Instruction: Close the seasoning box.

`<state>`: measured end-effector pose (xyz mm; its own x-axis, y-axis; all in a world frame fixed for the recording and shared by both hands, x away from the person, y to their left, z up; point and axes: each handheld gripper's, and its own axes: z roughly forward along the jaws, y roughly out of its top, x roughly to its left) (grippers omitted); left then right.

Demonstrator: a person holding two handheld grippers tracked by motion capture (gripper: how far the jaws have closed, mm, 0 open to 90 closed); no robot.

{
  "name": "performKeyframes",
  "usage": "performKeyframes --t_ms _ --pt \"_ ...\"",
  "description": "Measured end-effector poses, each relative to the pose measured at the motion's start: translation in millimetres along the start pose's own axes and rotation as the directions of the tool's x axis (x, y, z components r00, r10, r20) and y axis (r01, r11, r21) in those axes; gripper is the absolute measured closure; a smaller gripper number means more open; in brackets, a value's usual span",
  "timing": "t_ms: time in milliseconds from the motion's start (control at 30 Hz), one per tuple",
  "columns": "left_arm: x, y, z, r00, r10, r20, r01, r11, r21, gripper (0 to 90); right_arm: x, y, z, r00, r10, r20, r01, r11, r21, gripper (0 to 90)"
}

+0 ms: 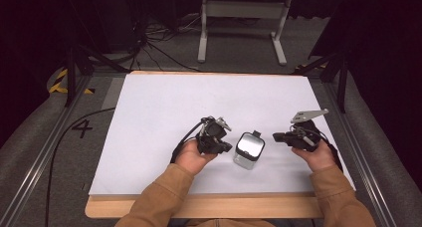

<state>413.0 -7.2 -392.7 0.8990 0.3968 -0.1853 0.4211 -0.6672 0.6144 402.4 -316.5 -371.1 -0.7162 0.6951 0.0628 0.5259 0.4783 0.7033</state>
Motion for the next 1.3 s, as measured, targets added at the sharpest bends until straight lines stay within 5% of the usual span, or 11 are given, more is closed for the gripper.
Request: performKeyframes --t_ms 133,333,667,767,933,1067,1167,1200,1233,1267,1300 --pt "-1.0 4.3 2.8 0.9999 0.015 -0.007 -0.015 0.9997 0.017 89.7 -10.6 -8.1 -18.8 0.9984 0.04 0.04 -0.038 0.999 -0.033 89.5" --pt "-6.4 6.8 9.0 0.9988 0.029 0.039 -0.031 0.998 0.055 89.7 -24.6 -15.7 -40.8 0.9925 0.099 0.071 -0.094 0.992 -0.079 89.5" --pt "-22.5 7.9 14.6 0.9953 0.068 0.069 -0.075 0.9918 0.103 89.5 -25.6 -11.6 -39.3 0.9934 0.097 0.062 -0.091 0.992 -0.086 89.5" --pt "-15.2 4.0 2.9 0.9983 0.052 0.028 -0.054 0.9951 0.083 88.4 -25.6 -8.2 -38.3 0.9944 0.086 0.062 -0.08 0.993 -0.092 89.5" --pt "3.4 -6.7 -36.7 0.9989 -0.021 -0.041 0.019 0.9993 -0.033 86.8 -28.0 -2.7 -39.7 0.9942 0.084 0.066 -0.076 0.991 -0.114 89.4" --pt "18.4 -22.2 -66.4 0.9914 -0.093 -0.092 0.083 0.9902 -0.112 85.6 -32.6 0.8 -42.0 0.9935 0.082 0.079 -0.071 0.989 -0.128 89.4" --pt "27.6 -33.3 -82.8 0.9771 -0.134 -0.165 0.111 0.9841 -0.139 83.6 -36.0 2.4 -45.2 0.9906 0.083 0.108 -0.069 0.989 -0.132 89.4" --pt "27.6 -33.3 -82.8 0.9771 -0.134 -0.165 0.111 0.9841 -0.139 82.5 -36.0 2.4 -45.2 0.9906 0.083 0.108 -0.069 0.989 -0.132 89.4" --pt "39.6 -43.9 -96.7 0.9646 -0.181 -0.192 0.149 0.9738 -0.172 82.5 -37.1 2.1 -46.4 0.989 0.082 0.123 -0.066 0.989 -0.129 89.3" --pt "39.6 -43.9 -96.7 0.9646 -0.181 -0.192 0.149 0.9738 -0.172 80.2 -37.1 2.1 -46.4 0.989 0.082 0.123 -0.066 0.989 -0.129 89.3" --pt "45.5 -48.6 -102.0 0.9559 -0.204 -0.212 0.167 0.9697 -0.178 80.2 -42.0 -0.9 -50.0 0.9848 0.092 0.148 -0.073 0.989 -0.132 89.1"
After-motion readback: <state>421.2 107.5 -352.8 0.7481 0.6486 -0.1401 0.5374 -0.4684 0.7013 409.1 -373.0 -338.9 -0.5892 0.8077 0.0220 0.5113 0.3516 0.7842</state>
